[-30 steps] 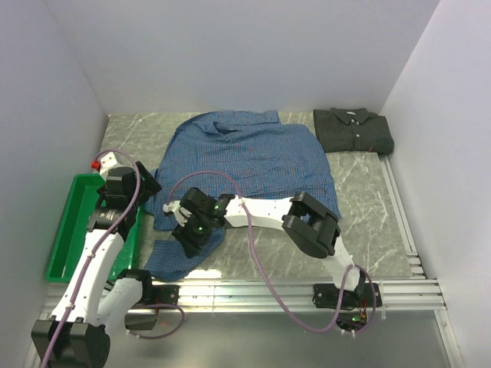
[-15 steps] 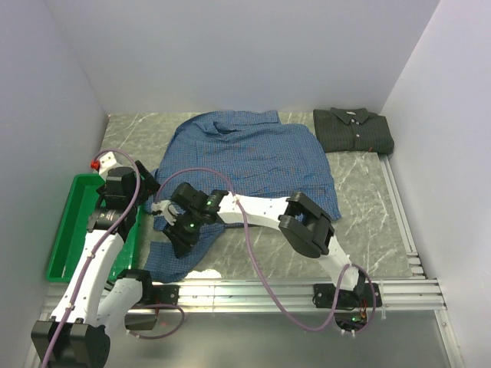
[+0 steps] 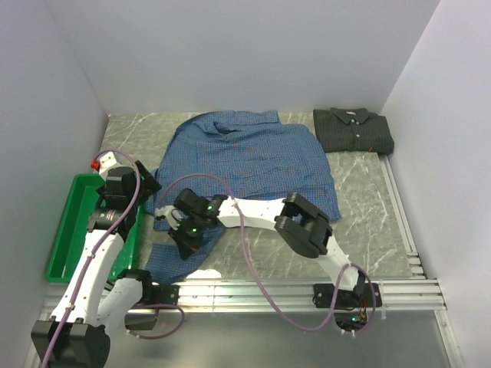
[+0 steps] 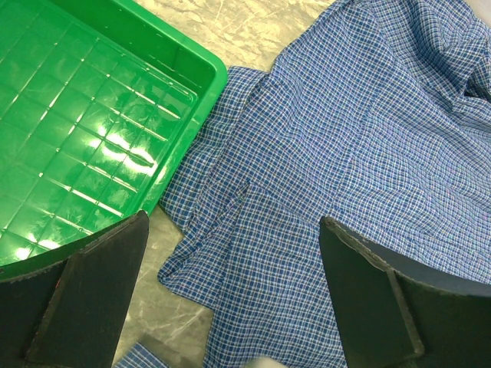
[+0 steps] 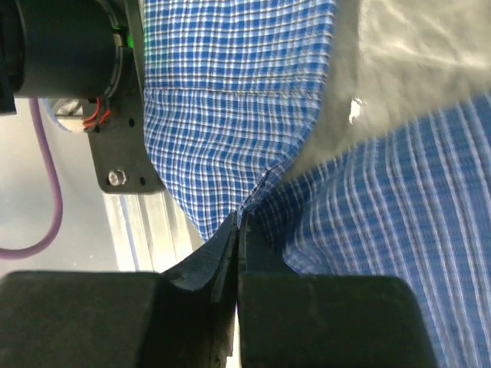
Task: Fold and stack the long sleeve shirts
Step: Fold the shirt
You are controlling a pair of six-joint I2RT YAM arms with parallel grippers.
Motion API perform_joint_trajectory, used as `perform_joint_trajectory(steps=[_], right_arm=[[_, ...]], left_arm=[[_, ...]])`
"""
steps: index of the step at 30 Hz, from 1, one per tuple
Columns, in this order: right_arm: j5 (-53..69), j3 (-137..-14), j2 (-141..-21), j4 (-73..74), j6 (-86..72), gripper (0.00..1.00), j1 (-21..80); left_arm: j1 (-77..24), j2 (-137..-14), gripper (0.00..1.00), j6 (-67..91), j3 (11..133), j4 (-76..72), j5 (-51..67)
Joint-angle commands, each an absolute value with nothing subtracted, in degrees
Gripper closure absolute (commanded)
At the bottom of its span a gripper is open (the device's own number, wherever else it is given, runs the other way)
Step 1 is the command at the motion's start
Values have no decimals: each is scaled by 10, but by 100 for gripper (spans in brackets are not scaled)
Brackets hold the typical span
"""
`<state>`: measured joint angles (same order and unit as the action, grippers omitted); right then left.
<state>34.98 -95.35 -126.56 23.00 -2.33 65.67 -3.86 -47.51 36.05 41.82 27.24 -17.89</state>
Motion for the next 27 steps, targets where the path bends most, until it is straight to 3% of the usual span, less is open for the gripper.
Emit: perform_joint_trajectory(steps=[1, 13, 21, 27], right_arm=[[299, -888, -1157, 142, -64, 100, 634], [106, -619, -956, -117, -310, 100, 523], [-76, -570, -925, -70, -419, 96, 505], [-218, -545, -888, -28, -451, 92, 555]], left_arm=[[-41, -473, 1, 359, 423, 259, -187], [-41, -466, 1, 359, 423, 261, -191], [-41, -471, 1, 352, 415, 251, -163], [-40, -483, 1, 349, 410, 242, -131]])
